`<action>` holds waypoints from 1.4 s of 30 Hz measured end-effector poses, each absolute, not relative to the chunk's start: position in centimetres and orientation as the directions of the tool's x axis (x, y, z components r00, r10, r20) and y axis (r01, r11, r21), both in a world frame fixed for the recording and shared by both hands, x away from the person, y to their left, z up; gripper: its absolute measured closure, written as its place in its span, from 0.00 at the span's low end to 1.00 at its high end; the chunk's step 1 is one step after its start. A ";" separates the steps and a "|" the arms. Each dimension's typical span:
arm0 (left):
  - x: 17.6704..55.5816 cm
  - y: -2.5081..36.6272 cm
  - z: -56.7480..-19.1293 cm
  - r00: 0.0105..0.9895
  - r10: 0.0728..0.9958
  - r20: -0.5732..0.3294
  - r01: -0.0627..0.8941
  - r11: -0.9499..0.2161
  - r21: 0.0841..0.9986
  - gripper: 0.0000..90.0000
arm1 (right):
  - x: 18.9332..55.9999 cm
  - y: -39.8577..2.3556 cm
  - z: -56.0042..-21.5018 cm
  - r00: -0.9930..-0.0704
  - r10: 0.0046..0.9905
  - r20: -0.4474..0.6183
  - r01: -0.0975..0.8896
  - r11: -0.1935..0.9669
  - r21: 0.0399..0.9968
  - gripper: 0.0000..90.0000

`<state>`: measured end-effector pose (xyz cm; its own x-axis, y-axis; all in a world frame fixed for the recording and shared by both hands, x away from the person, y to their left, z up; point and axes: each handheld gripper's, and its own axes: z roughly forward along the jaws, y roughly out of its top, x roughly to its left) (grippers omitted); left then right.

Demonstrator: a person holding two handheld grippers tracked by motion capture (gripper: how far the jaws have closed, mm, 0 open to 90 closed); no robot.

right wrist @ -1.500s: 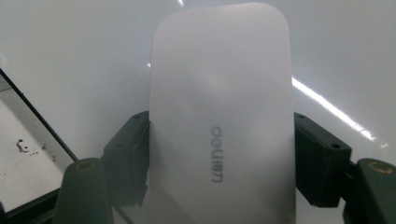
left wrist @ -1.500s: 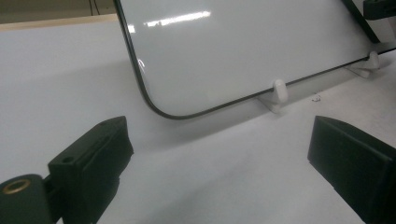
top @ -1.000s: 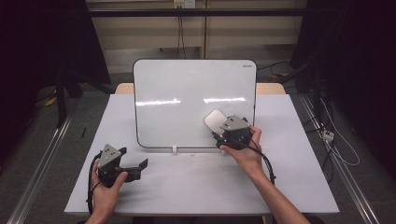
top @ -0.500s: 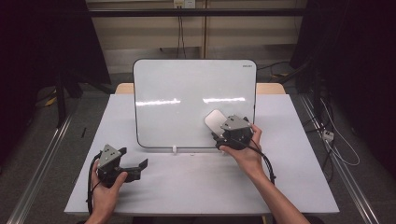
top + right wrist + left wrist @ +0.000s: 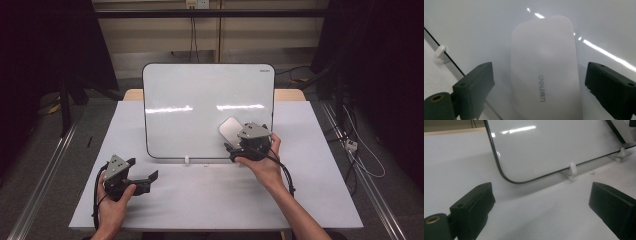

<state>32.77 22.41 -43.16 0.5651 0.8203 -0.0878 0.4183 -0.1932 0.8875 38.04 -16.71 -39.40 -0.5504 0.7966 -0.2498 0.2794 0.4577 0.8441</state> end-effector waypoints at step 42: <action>33.2 22.3 -43.1 0.564 0.821 -0.093 0.420 -0.189 0.888 0.06 | 35.3 -21.5 -38.8 -0.475 0.874 -0.100 0.336 0.285 0.898 0.06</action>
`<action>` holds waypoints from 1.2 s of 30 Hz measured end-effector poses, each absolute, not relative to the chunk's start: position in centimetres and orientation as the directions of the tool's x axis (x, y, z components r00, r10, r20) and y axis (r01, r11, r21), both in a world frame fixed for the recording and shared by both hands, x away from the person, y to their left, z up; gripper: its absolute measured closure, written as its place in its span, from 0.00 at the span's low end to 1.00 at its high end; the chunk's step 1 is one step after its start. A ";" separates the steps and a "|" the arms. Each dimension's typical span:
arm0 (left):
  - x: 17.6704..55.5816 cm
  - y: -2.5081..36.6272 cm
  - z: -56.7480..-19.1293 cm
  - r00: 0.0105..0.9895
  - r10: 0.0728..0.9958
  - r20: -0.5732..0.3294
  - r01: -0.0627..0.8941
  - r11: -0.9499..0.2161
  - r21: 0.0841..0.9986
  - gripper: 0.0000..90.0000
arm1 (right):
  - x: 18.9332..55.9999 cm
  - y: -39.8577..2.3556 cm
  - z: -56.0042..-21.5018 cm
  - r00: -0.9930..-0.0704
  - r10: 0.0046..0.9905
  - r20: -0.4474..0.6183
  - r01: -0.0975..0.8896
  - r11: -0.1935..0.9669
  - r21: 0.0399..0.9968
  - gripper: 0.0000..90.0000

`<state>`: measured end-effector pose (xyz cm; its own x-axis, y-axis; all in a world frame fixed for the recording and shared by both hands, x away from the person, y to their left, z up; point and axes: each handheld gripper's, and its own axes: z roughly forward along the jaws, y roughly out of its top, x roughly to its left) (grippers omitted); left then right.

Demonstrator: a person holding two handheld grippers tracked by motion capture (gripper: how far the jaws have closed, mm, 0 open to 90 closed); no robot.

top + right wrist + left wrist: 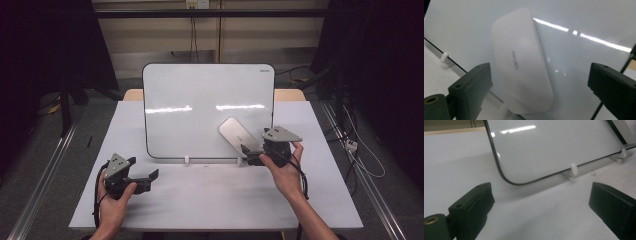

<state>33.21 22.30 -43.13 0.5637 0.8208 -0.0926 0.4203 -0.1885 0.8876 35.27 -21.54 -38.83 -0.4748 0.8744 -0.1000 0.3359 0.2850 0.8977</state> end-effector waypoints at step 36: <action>33.2 22.7 -43.1 0.538 0.838 -0.087 0.429 -0.184 0.885 0.07 | 30.5 -28.4 -42.9 -0.361 0.932 0.017 0.464 0.164 0.871 0.07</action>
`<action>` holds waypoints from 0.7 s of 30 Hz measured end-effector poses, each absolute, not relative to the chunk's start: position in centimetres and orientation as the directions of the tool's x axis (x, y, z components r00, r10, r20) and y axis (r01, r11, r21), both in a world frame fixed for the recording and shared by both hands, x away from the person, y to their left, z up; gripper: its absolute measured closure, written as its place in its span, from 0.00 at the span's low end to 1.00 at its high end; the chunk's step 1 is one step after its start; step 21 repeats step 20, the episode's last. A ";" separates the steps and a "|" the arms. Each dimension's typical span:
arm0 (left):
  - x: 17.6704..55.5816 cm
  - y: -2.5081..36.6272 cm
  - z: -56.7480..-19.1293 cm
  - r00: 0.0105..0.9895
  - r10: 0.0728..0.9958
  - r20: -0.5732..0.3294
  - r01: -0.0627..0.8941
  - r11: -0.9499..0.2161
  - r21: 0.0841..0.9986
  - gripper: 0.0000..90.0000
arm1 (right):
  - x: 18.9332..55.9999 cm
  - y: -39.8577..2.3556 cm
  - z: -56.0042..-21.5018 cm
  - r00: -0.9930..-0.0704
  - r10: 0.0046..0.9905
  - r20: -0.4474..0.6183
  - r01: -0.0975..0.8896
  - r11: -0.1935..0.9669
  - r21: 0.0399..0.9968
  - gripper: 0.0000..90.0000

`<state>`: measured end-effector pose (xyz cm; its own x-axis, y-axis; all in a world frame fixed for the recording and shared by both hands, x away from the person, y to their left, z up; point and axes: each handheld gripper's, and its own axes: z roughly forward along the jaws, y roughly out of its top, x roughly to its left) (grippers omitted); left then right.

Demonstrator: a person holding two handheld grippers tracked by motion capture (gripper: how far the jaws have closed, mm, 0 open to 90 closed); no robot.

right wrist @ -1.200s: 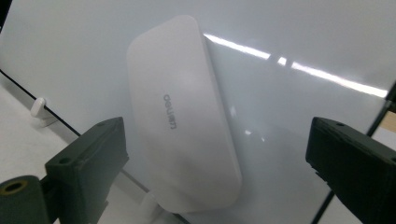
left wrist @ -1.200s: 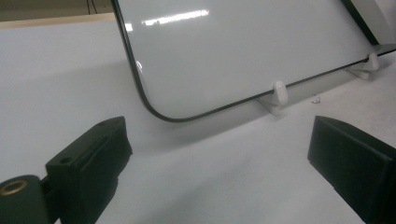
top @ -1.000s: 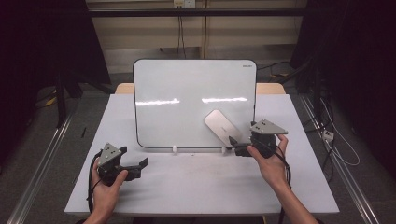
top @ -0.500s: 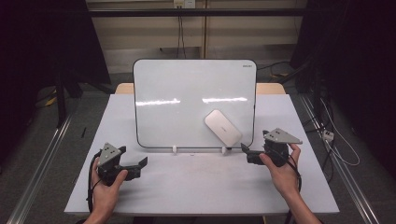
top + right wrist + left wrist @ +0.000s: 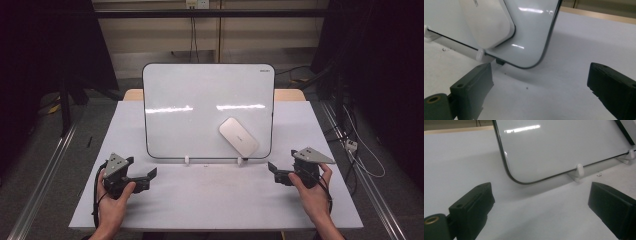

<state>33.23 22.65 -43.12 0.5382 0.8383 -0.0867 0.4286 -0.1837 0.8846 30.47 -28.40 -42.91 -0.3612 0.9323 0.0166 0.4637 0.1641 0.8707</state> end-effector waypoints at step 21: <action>33.2 23.1 -43.0 0.522 0.848 -0.097 0.430 -0.163 0.888 0.07 | 28.6 -30.5 -43.9 -0.297 0.954 0.045 0.474 0.107 0.874 0.07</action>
